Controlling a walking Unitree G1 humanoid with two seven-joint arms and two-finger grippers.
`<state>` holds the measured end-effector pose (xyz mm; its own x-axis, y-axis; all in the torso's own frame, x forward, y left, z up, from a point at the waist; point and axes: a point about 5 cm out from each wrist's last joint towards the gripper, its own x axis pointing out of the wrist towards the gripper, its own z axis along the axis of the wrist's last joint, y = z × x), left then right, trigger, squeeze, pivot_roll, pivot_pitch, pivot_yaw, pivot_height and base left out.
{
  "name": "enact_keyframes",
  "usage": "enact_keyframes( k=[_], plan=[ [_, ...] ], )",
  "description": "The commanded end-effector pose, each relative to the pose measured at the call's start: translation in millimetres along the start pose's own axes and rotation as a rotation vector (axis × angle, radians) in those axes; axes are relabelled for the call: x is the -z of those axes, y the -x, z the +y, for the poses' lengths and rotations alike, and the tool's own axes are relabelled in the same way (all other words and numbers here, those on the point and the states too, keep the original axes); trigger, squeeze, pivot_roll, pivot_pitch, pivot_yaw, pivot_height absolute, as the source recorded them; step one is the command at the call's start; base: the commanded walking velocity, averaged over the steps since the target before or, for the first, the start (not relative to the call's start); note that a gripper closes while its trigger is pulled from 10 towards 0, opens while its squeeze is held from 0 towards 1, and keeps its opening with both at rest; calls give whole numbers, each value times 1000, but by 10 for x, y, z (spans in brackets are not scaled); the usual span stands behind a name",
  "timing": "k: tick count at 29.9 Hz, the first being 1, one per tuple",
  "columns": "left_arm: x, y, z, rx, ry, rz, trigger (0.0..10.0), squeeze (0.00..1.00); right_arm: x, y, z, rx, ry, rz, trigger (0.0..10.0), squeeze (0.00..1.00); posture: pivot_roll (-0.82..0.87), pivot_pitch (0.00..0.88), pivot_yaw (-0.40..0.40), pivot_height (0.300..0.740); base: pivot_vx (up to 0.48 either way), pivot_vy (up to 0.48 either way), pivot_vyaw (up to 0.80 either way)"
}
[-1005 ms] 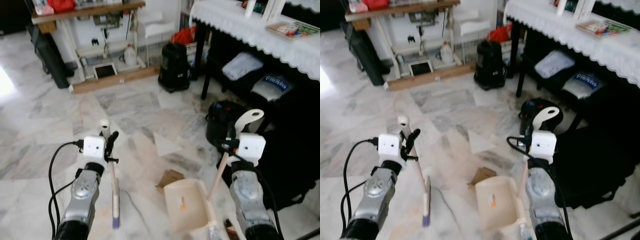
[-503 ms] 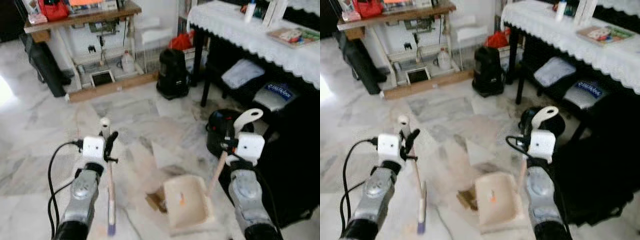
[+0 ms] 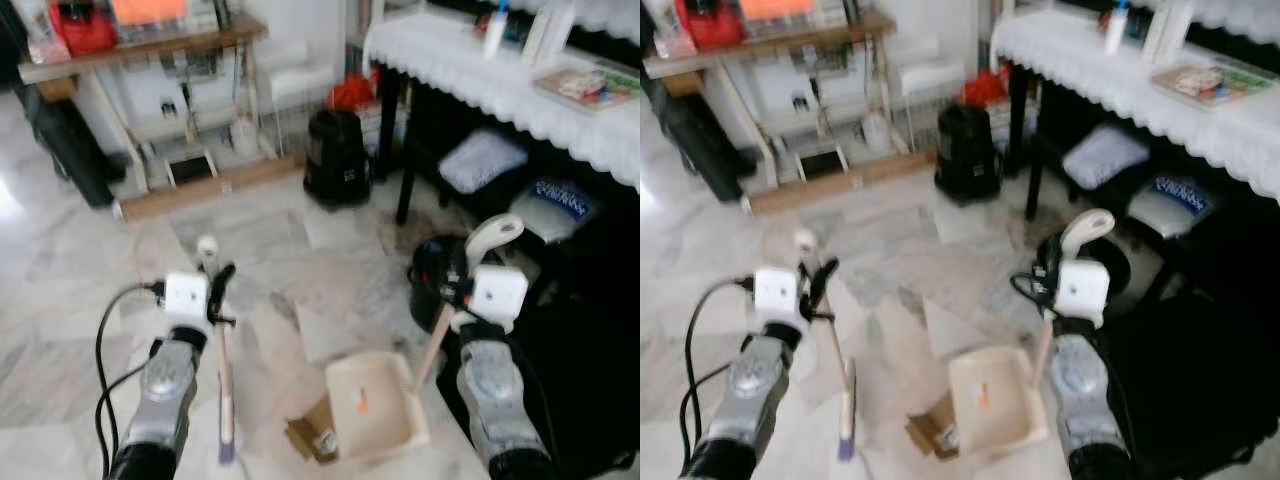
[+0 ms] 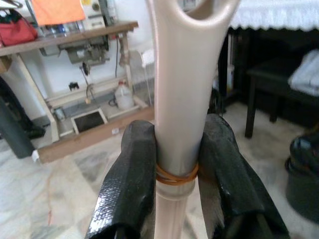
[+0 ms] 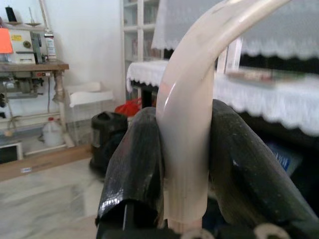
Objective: Sweep floor
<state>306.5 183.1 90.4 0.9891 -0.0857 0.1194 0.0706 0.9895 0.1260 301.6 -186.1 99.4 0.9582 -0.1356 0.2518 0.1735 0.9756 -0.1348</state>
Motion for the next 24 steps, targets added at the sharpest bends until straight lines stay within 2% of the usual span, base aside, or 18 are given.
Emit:
enact_keyframes(
  k=[1,11,24],
  plan=[
    [-71,-17,51,-4,-21,-38,10000,0,-116,-62,79,-12,-19,-54,10000,0,-30,35,20,740,330,0,0],
    [-63,-7,50,6,-22,-31,10000,0,-59,-35,91,-15,-12,-28,10000,0,-28,48,21,740,33,0,0],
    [-17,3,8,43,-13,0,10000,0,145,-45,54,-7,41,79,10000,0,-41,53,19,740,0,0,0]
  ],
)
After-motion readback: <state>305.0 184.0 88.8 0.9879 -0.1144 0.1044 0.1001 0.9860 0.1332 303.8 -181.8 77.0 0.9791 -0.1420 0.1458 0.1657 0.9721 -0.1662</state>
